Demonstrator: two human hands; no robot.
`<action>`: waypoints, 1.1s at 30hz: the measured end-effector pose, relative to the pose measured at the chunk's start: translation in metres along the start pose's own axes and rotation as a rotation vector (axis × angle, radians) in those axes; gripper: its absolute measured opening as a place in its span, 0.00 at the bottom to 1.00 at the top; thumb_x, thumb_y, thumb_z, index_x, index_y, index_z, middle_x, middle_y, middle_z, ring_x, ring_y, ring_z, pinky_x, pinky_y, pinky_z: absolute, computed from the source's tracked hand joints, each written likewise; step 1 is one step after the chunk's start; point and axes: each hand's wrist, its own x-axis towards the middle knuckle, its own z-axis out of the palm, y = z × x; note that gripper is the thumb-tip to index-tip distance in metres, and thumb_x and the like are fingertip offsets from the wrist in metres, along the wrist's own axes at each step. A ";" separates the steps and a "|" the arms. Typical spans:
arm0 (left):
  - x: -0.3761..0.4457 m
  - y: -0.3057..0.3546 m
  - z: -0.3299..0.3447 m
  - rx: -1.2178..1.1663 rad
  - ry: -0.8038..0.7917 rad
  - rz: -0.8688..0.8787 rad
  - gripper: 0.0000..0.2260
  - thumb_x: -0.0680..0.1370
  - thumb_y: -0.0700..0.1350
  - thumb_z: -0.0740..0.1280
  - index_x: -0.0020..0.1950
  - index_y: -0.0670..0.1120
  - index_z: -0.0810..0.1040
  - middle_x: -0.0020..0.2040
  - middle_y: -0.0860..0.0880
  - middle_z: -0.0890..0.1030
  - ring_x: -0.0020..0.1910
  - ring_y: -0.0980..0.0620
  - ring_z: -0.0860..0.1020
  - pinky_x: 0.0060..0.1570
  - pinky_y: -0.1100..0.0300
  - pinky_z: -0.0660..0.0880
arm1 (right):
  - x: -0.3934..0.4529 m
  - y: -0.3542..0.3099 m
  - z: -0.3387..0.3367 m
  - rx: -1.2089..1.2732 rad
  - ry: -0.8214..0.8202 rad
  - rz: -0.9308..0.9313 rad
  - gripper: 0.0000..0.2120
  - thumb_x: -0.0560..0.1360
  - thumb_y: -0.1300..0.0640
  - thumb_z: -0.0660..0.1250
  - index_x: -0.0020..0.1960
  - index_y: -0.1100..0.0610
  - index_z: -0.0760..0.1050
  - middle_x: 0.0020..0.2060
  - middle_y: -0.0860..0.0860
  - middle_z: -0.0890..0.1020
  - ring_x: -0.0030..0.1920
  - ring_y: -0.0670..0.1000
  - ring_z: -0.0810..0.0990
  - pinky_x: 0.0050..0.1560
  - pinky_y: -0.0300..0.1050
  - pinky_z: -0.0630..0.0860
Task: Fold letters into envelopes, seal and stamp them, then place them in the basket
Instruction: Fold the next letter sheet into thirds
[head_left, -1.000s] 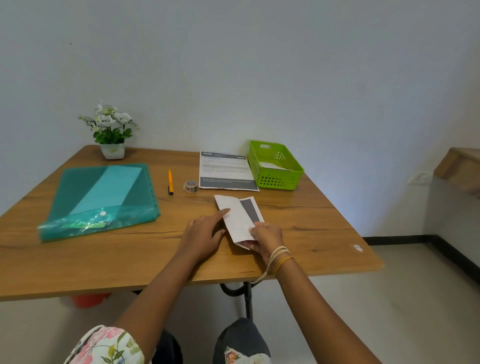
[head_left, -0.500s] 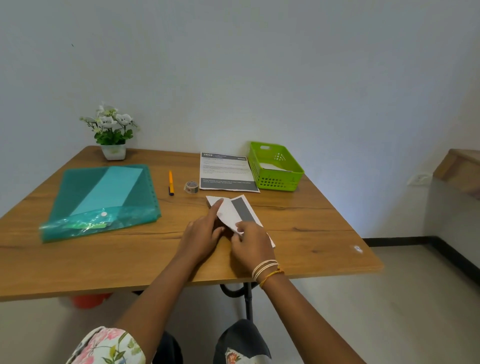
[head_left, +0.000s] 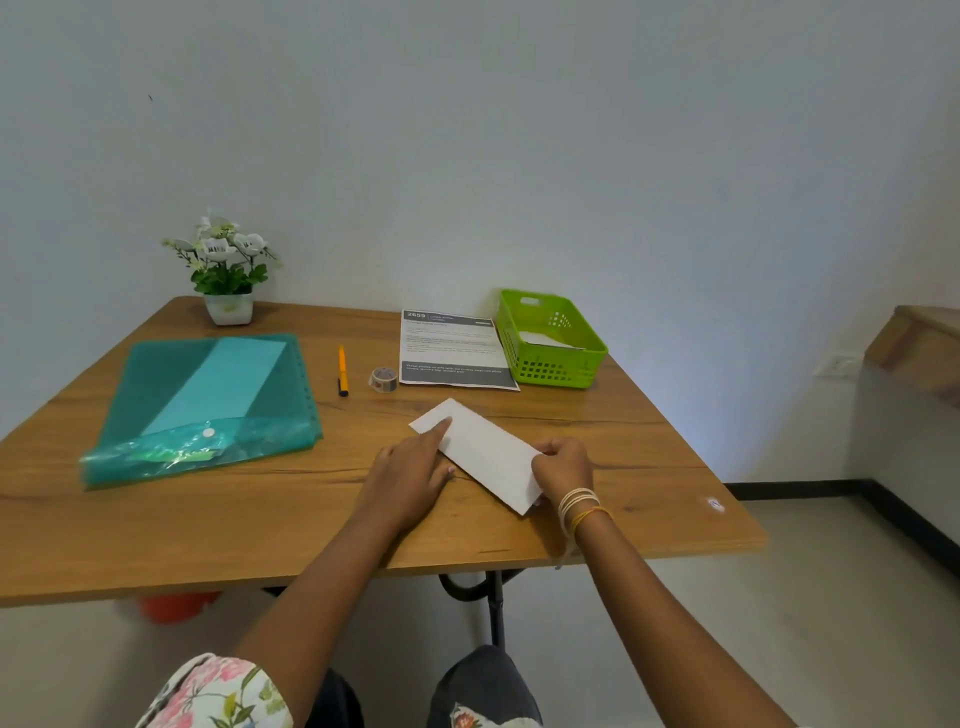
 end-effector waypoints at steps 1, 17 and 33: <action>-0.001 0.000 0.001 0.006 -0.009 0.005 0.29 0.80 0.54 0.61 0.78 0.54 0.55 0.73 0.51 0.68 0.71 0.52 0.66 0.69 0.51 0.62 | 0.008 0.003 -0.001 -0.065 -0.027 0.004 0.10 0.70 0.68 0.61 0.46 0.63 0.80 0.47 0.59 0.83 0.44 0.55 0.77 0.46 0.47 0.77; 0.006 -0.007 0.004 0.153 -0.162 0.002 0.23 0.83 0.54 0.50 0.78 0.52 0.56 0.79 0.52 0.55 0.78 0.54 0.52 0.74 0.51 0.51 | 0.005 -0.008 0.061 -0.732 -0.206 -0.639 0.24 0.81 0.53 0.53 0.74 0.60 0.60 0.75 0.57 0.62 0.75 0.55 0.59 0.74 0.51 0.58; 0.003 -0.010 -0.001 0.272 -0.234 -0.067 0.28 0.82 0.57 0.47 0.80 0.48 0.46 0.80 0.50 0.47 0.78 0.52 0.47 0.76 0.52 0.46 | 0.018 0.031 0.030 -0.875 -0.289 -0.419 0.30 0.82 0.44 0.44 0.79 0.59 0.44 0.78 0.54 0.47 0.78 0.53 0.46 0.76 0.51 0.45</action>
